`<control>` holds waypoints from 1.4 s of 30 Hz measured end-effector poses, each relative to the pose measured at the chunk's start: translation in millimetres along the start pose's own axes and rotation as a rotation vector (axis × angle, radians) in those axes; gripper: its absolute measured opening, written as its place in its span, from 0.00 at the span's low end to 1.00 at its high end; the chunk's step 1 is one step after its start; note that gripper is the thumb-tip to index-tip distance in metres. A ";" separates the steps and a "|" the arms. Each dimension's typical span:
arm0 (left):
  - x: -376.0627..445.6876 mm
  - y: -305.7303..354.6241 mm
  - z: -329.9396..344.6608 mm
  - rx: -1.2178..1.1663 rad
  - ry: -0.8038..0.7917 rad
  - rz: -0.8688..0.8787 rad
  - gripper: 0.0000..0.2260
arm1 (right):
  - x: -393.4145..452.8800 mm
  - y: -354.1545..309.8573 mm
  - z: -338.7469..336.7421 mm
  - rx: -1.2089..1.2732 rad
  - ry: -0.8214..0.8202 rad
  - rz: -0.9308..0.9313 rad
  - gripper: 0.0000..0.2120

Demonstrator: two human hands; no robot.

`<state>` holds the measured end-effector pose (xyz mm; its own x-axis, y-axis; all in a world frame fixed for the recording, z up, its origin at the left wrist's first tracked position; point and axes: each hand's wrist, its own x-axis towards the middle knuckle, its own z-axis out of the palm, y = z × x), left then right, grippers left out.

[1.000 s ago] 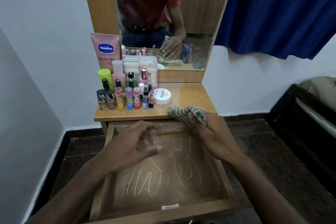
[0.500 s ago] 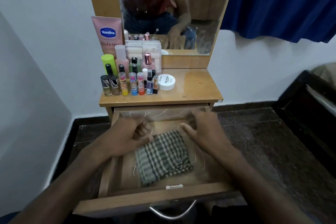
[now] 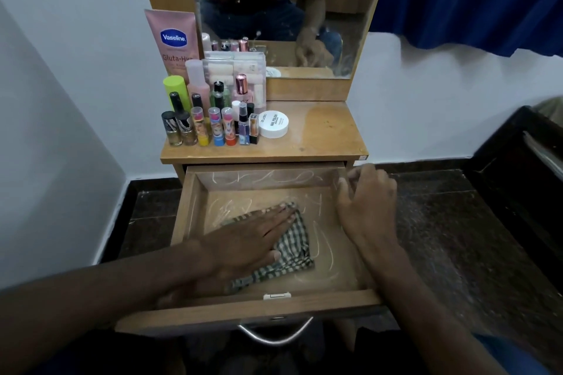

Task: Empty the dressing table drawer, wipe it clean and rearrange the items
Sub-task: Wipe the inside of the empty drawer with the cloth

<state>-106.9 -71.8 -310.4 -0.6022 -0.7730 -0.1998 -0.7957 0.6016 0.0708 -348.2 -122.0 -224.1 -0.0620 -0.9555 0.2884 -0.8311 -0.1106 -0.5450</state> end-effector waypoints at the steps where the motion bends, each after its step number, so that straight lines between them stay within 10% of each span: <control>1: 1.8 1.0 0.6 0.002 0.010 0.003 0.36 | -5.1 -0.5 0.9 -0.063 -0.074 0.067 0.12; 6: 19.9 19.0 0.2 -0.051 0.074 -0.065 0.37 | -20.9 -7.4 9.8 -0.093 -0.390 0.240 0.19; 25: 60.0 11.0 -25.4 -0.014 0.011 0.251 0.31 | -15.5 5.5 13.5 -0.097 -0.363 0.136 0.18; 37: 50.0 51.4 -18.6 -0.083 0.034 -0.368 0.32 | -14.7 13.9 6.0 -0.108 -0.402 0.104 0.15; 42: 28.6 42.6 -20.8 -0.028 0.036 -0.267 0.32 | -13.1 12.4 2.0 -0.065 -0.380 0.103 0.18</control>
<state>-159.3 -72.6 -292.8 -0.3719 -0.9105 -0.1806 -0.9280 0.3697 0.0468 -356.6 -111.5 -236.3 0.0517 -0.9951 -0.0838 -0.8651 -0.0027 -0.5015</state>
